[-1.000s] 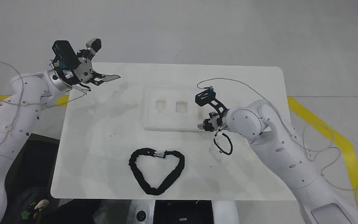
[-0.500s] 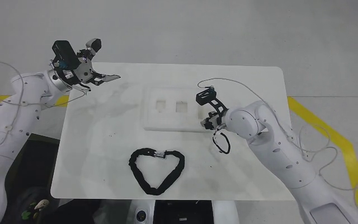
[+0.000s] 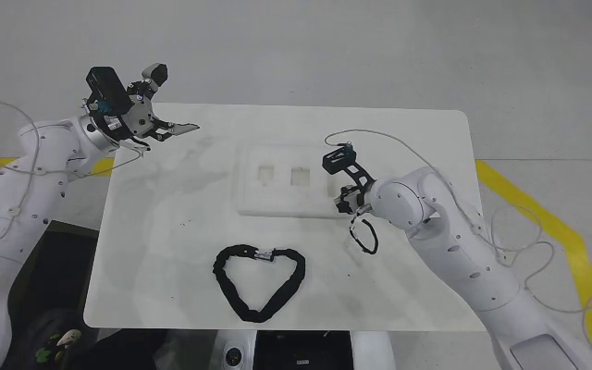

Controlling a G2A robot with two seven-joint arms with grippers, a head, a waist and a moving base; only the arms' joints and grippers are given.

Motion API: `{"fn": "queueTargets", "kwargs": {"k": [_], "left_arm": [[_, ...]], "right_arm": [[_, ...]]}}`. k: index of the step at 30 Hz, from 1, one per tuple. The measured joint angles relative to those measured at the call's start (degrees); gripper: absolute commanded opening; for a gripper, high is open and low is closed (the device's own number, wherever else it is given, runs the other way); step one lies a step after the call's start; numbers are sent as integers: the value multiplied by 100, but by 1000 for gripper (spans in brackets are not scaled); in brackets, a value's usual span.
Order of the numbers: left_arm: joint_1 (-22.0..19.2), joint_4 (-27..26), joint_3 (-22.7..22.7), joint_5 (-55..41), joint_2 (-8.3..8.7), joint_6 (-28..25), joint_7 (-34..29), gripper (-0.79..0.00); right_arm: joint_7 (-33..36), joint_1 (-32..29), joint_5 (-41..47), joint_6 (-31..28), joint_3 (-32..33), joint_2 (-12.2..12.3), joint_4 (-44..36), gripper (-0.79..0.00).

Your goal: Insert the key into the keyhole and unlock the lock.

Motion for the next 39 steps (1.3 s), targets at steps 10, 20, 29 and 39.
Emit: {"fn": "queueTargets", "kwargs": {"k": [10, 20, 29, 39], "left_arm": [[0, 0, 0, 0, 0, 0, 0, 0], [0, 0, 0, 0, 0, 0, 0, 0], [0, 0, 0, 0, 0, 0, 0, 0], [0, 0, 0, 0, 0, 0, 0, 0]], "right_arm": [[3, -29, -82, 63, 51, -10, -43, -785], [239, -42, -466, 214, 143, 11, -333, -785], [818, 7, -1263, 581, 148, 32, -567, -785], [1140, -169, -1154, 630, 687, 81, -1226, -785]]}}
